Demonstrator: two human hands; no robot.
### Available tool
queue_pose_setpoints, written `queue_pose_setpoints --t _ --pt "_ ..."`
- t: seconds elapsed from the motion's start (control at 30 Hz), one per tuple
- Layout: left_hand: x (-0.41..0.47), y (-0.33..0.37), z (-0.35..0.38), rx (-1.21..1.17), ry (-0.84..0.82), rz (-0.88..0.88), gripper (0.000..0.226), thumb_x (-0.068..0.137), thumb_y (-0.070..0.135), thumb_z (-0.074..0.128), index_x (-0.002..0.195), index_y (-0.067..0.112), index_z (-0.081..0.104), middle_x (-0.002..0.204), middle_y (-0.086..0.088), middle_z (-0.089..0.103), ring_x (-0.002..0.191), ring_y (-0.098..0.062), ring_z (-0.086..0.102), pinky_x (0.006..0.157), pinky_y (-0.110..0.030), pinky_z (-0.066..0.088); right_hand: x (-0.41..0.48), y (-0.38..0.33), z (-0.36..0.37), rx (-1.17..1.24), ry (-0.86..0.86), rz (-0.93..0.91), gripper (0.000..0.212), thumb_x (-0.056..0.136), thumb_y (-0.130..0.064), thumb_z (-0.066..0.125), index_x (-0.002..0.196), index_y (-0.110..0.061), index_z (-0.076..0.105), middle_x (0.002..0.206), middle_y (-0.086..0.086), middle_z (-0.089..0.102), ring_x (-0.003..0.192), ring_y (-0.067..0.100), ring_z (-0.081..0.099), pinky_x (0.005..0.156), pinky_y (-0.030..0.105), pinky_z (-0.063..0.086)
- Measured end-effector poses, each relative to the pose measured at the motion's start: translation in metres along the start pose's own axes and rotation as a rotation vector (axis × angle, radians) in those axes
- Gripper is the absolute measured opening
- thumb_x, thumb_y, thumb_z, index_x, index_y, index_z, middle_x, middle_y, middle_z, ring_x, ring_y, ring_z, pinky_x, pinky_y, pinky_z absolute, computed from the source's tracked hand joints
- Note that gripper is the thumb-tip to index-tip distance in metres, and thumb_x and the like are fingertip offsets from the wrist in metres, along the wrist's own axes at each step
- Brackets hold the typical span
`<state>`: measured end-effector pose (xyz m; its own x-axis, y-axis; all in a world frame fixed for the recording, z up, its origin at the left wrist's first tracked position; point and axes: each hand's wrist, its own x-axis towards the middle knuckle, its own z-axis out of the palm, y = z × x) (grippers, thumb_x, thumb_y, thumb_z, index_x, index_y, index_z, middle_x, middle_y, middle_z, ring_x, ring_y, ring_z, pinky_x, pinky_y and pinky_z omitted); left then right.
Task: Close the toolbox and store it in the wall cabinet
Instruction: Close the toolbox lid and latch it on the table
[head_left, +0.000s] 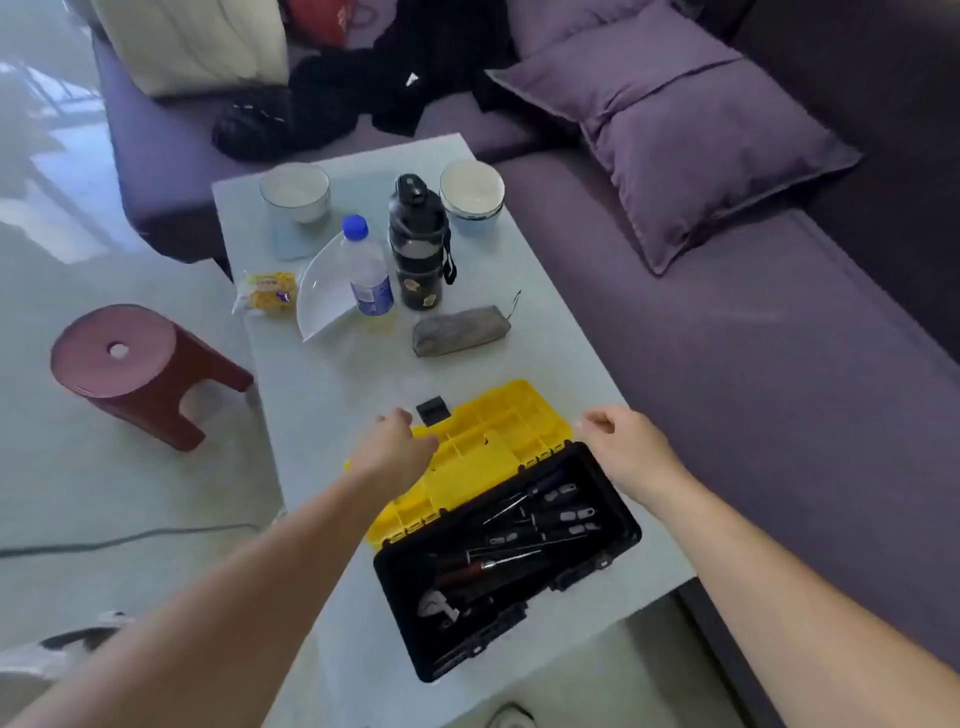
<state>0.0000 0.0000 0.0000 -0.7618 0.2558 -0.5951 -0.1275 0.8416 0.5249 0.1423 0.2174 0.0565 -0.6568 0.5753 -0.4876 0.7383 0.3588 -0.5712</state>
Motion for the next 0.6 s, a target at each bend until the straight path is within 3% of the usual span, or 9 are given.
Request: queue_pose_setpoints --t 0.07,0.17,0.3,0.47,0.6 --pt "0.018 -0.016 0.009 0.144 0.064 -0.06 0.051 0.085 0.029 0.055 0.131 0.009 0.047 0.131 -0.017 0.05 0.116 -0.035 0.05 0.089 -0.041 0.045 0.034 0.009 0.012 -0.04 -0.015 -0.017 0.047 0.093 -0.038 0.053 0.133 -0.013 0.054 0.137 0.004 0.058 0.124 0.022 0.053 0.093 0.029 0.036" --pt "0.031 -0.044 0.017 0.206 0.038 -0.173 0.049 0.084 0.023 0.054 0.13 0.007 0.047 0.133 -0.021 0.046 0.121 -0.038 0.044 0.096 -0.046 0.043 0.073 0.016 0.032 -0.09 -0.083 -0.013 0.052 0.094 -0.038 0.05 0.139 -0.011 0.048 0.144 0.008 0.052 0.131 0.025 0.048 0.102 0.034 0.035" --pt "0.039 -0.058 0.027 0.228 0.011 -0.167 0.05 0.087 0.018 0.05 0.135 0.008 0.041 0.136 -0.022 0.044 0.125 -0.039 0.038 0.101 -0.046 0.037 0.099 0.014 0.06 -0.147 -0.186 0.002 0.057 0.096 -0.036 0.048 0.144 -0.007 0.039 0.151 0.014 0.043 0.136 0.031 0.041 0.109 0.041 0.032" --pt "0.042 -0.064 0.022 -0.05 0.165 -0.23 0.059 0.08 -0.005 0.049 0.138 0.009 0.04 0.142 -0.02 0.032 0.126 -0.04 0.037 0.097 -0.043 0.043 0.114 0.003 0.075 -0.142 -0.185 0.026 0.055 0.094 -0.027 0.049 0.144 -0.006 0.039 0.152 0.016 0.041 0.137 0.034 0.039 0.11 0.043 0.033" --pt "0.041 -0.069 0.009 -0.291 0.146 -0.331 0.063 0.084 -0.002 0.051 0.143 0.01 0.034 0.138 -0.02 0.044 0.113 -0.037 0.052 0.079 -0.038 0.046 0.111 0.0 0.071 -0.077 -0.153 0.071 0.062 0.093 -0.028 0.051 0.147 -0.006 0.031 0.155 0.016 0.034 0.14 0.034 0.034 0.111 0.043 0.03"
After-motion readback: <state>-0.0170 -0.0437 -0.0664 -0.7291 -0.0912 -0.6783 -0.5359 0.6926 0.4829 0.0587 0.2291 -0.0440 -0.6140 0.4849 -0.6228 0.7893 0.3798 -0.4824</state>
